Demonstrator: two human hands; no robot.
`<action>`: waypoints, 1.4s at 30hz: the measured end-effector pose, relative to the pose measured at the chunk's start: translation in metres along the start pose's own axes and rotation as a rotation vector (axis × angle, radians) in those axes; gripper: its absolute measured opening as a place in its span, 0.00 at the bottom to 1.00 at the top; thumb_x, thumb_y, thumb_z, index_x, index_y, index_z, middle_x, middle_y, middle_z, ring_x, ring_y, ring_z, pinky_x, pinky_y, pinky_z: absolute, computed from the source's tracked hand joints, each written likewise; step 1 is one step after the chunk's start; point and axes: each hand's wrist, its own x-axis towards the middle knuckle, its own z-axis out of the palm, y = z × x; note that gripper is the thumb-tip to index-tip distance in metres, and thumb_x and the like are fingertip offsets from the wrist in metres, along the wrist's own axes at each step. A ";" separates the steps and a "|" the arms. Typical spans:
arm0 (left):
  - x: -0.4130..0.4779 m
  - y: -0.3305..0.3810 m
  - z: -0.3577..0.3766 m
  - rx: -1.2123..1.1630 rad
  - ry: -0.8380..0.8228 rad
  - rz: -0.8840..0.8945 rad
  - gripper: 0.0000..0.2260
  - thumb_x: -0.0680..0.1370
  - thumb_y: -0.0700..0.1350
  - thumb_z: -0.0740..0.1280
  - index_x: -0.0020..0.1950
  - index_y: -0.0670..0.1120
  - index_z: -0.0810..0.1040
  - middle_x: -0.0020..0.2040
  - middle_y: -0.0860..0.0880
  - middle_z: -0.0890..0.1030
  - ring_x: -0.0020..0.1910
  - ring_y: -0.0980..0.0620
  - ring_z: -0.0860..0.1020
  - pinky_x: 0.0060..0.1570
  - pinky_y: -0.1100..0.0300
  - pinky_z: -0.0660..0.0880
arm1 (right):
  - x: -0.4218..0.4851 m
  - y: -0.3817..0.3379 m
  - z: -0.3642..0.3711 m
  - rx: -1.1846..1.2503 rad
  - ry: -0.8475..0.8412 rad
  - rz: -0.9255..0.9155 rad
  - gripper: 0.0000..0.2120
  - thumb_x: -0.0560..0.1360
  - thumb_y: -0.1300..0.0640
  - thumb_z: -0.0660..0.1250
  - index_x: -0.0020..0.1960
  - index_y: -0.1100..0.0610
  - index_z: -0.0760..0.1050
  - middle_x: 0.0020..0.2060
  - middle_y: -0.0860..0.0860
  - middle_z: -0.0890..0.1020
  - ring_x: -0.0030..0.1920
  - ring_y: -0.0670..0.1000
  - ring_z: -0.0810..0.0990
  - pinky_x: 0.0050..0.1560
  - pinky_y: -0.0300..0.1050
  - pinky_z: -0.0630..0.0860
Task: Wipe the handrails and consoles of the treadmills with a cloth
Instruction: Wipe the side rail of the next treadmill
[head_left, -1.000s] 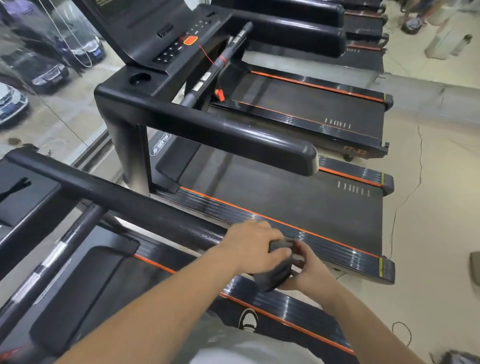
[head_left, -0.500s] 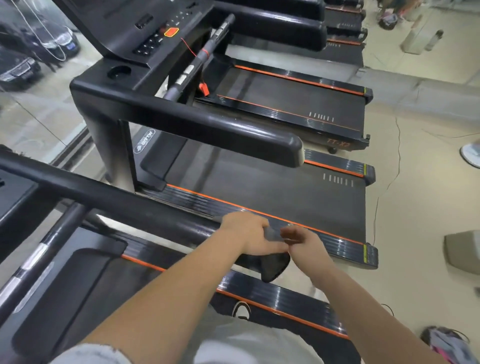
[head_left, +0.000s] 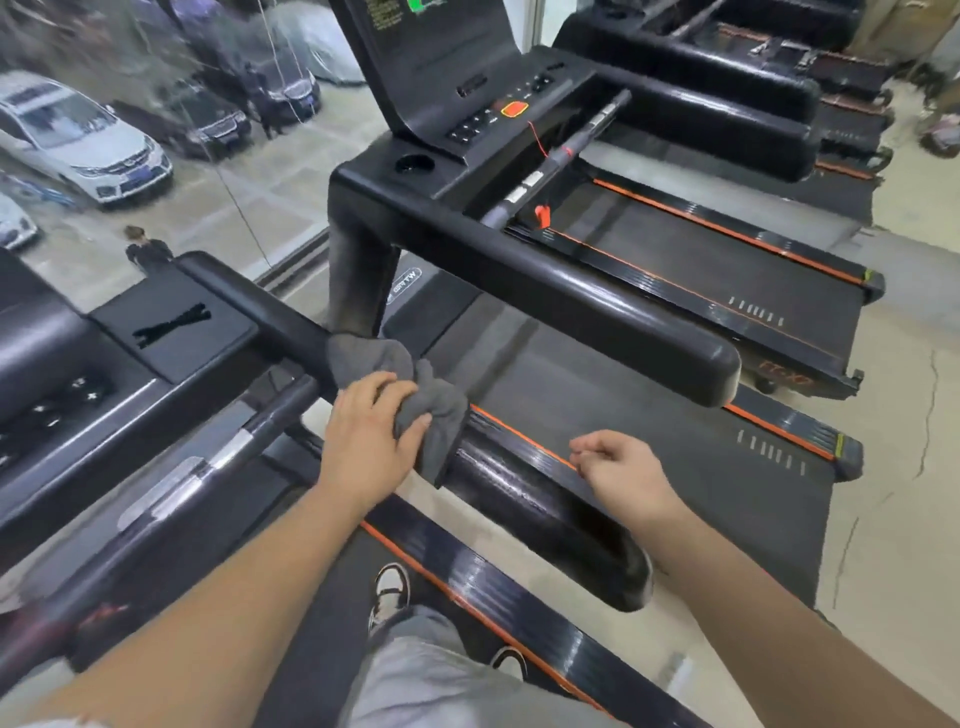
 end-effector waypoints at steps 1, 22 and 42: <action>-0.006 0.013 0.006 -0.037 0.043 -0.109 0.19 0.79 0.57 0.65 0.64 0.46 0.79 0.65 0.43 0.75 0.66 0.41 0.73 0.70 0.46 0.68 | 0.001 -0.007 0.004 -0.035 -0.027 -0.024 0.10 0.80 0.63 0.64 0.47 0.52 0.82 0.47 0.51 0.86 0.51 0.51 0.83 0.47 0.31 0.73; 0.034 -0.022 0.019 -0.921 0.139 -1.235 0.27 0.81 0.63 0.61 0.73 0.47 0.68 0.69 0.46 0.77 0.68 0.42 0.75 0.68 0.52 0.71 | 0.062 -0.116 0.133 -0.335 -0.274 -0.115 0.16 0.81 0.45 0.67 0.48 0.59 0.81 0.41 0.52 0.83 0.41 0.50 0.78 0.42 0.38 0.73; 0.013 0.032 0.023 -0.935 0.074 -1.239 0.24 0.84 0.55 0.61 0.69 0.37 0.70 0.65 0.37 0.79 0.66 0.38 0.77 0.59 0.59 0.70 | 0.087 -0.119 0.140 -0.388 -0.256 0.098 0.32 0.80 0.33 0.59 0.38 0.63 0.75 0.33 0.52 0.76 0.36 0.54 0.73 0.42 0.46 0.71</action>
